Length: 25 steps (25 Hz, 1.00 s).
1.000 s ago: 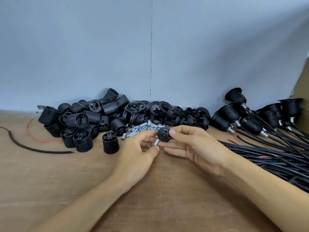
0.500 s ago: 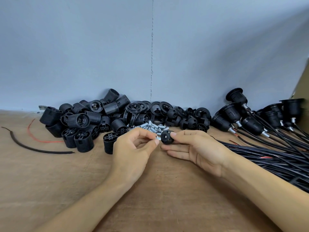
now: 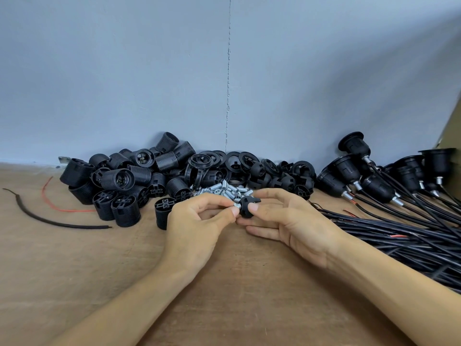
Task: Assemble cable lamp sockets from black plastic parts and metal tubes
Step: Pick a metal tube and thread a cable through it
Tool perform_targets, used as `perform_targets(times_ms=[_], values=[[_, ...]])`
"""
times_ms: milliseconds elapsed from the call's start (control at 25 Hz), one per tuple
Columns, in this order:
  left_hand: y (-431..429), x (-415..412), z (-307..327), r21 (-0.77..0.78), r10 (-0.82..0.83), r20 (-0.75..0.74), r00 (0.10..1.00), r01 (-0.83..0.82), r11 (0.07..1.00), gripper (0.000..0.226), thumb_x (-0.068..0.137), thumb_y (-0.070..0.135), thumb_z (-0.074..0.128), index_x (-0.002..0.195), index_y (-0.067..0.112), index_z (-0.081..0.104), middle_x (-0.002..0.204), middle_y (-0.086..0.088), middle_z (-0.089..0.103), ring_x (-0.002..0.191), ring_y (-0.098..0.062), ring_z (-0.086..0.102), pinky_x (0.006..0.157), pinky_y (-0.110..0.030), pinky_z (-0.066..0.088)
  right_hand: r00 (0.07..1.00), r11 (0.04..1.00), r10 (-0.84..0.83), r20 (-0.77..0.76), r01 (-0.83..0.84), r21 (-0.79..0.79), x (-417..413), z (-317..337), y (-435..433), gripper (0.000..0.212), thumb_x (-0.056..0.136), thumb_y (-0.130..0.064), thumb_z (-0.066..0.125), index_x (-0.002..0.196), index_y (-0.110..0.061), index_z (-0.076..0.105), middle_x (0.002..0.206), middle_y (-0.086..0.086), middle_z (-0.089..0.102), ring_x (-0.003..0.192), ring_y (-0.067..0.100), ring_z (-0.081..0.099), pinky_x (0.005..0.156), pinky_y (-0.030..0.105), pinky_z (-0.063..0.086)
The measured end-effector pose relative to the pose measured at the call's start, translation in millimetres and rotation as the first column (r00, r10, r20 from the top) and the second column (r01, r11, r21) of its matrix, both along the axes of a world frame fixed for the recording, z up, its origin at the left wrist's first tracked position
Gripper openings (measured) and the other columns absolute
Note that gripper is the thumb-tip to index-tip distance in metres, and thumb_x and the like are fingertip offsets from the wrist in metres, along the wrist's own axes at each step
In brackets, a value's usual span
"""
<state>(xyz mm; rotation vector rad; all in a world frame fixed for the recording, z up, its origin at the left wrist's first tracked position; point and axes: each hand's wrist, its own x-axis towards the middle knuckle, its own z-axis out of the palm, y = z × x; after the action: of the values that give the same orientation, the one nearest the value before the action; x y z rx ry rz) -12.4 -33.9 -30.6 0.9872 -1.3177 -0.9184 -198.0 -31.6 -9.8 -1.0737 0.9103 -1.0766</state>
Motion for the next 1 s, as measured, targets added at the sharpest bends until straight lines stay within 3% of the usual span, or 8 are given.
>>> perform_targets(times_ms=[240,400,520,640,720,800,1000], values=[[-0.5,1.4,-1.7,0.055,-0.061,0.069,0.996,0.057,0.997,0.02,0.08,0.005,0.083,0.085,0.024,0.081,0.085,0.006,0.08,0.085,-0.009,0.076,0.076,-0.012,0.054,0.977,0.992,-0.079,-0.196,0.058,-0.111,-2.6,3.7,2.2,0.034,0.08,-0.007,0.08,0.113,-0.013,0.073,0.12,0.019,0.068,0.107,0.028,0.071,0.091,0.036,0.059],[-1.9,1.9,-2.6,0.084,-0.094,0.026,0.995,0.092,0.992,0.017,0.082,-0.001,0.079,0.089,0.015,0.08,0.086,-0.003,0.08,0.082,-0.019,0.077,0.079,-0.024,0.061,0.955,0.987,-0.069,-0.29,0.023,-0.157,-3.1,5.8,3.4,0.032,0.083,-0.008,0.078,0.113,-0.018,0.072,0.114,0.015,0.071,0.103,0.028,0.073,0.094,0.038,0.058],[-1.1,2.0,-1.3,0.053,-0.096,0.032,0.995,0.094,0.994,0.018,0.082,-0.001,0.08,0.087,0.017,0.08,0.084,-0.003,0.079,0.079,-0.02,0.077,0.075,-0.022,0.06,0.949,0.988,-0.052,-0.31,0.004,-0.156,0.1,7.7,5.6,0.024,0.089,-0.023,0.073,0.111,-0.013,0.072,0.1,0.013,0.075,0.087,0.03,0.076,0.079,0.032,0.062],[1.4,1.2,0.0,0.007,-0.095,0.074,0.993,0.095,0.995,0.022,0.08,0.003,0.082,0.082,0.024,0.081,0.084,0.002,0.079,0.081,-0.015,0.077,0.077,-0.019,0.058,0.931,0.996,-0.05,-0.361,0.018,-0.093,2.0,7.6,5.1,0.051,0.09,-0.054,0.061,0.099,-0.004,0.071,0.073,0.012,0.069,0.058,0.028,0.07,0.054,0.029,0.057],[1.3,0.9,0.7,-0.015,-0.082,0.062,0.995,0.083,0.996,0.022,0.08,0.002,0.082,0.082,0.025,0.081,0.085,0.003,0.08,0.082,-0.014,0.077,0.079,-0.019,0.058,0.936,1.0,-0.005,-0.353,-0.002,-0.021,-1.0,9.2,2.7,0.07,0.087,-0.067,0.055,0.096,0.002,0.068,0.065,0.014,0.062,0.046,0.025,0.062,0.045,0.027,0.051],[0.1,1.9,1.3,-0.024,-0.059,0.033,0.998,0.06,0.998,0.021,0.08,0.001,0.082,0.084,0.023,0.081,0.084,0.002,0.08,0.082,-0.015,0.077,0.079,-0.018,0.057,0.942,0.998,0.068,-0.329,-0.067,0.016,-5.3,10.5,1.3,0.068,0.085,-0.069,0.057,0.092,-0.003,0.071,0.062,0.01,0.058,0.042,0.021,0.056,0.043,0.025,0.046],[0.0,3.5,2.2,-0.001,-0.079,-0.024,0.997,0.08,0.997,0.019,0.081,-0.002,0.08,0.086,0.017,0.08,0.081,-0.003,0.079,0.077,-0.017,0.077,0.073,-0.015,0.055,0.933,0.988,0.14,-0.331,-0.152,-0.01,-6.4,9.8,4.2,0.041,0.082,-0.049,0.07,0.087,-0.008,0.068,0.063,0.006,0.055,0.041,0.016,0.053,0.041,0.023,0.042]])
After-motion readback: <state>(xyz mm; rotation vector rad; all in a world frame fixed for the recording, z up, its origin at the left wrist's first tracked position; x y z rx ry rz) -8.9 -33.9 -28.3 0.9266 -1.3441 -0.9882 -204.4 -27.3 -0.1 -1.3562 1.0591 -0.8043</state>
